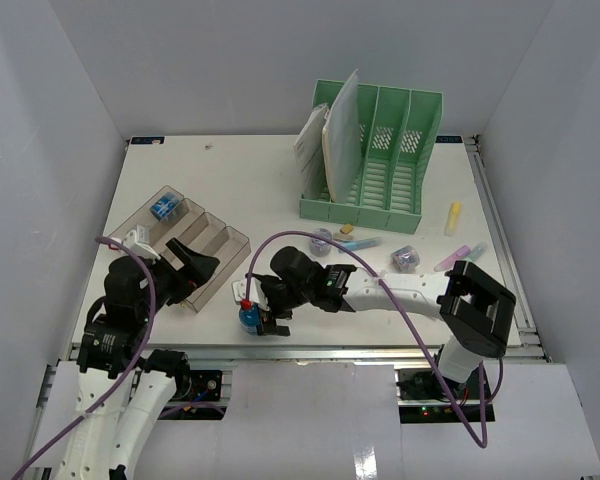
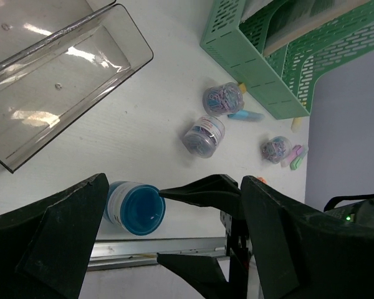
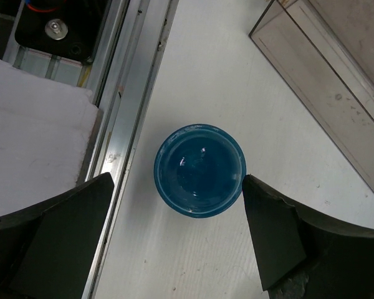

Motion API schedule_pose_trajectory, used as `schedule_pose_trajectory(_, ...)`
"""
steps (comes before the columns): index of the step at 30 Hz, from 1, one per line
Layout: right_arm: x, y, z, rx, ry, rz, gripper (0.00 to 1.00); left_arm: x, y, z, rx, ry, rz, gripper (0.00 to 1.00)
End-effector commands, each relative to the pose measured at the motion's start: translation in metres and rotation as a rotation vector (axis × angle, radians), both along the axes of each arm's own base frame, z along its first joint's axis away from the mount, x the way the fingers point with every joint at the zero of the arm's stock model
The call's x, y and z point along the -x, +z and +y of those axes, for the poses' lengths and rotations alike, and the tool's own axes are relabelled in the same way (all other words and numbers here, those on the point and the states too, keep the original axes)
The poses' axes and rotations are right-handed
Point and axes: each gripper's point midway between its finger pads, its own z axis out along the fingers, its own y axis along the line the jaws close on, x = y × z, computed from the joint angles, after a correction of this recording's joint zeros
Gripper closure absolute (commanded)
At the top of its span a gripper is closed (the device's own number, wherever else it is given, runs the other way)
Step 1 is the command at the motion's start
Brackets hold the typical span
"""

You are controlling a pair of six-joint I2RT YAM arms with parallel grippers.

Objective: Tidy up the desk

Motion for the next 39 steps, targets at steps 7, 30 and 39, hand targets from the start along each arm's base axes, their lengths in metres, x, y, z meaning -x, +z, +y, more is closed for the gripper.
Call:
schedule_pose_trajectory(7,-0.010,-0.002,0.022,-0.002,-0.032,-0.024,0.10,0.015,-0.026,0.008,0.092,0.125,0.126,0.02)
schedule_pose_trajectory(30,-0.004,-0.030,0.027,0.043,-0.005,0.025,0.09,0.025,-0.071,-0.003,0.212,0.166,0.288,0.02)
schedule_pose_trajectory(39,0.003,-0.027,0.026,0.029,0.036,0.046,0.41,0.024,-0.082,-0.014,0.229,0.111,0.319,0.05)
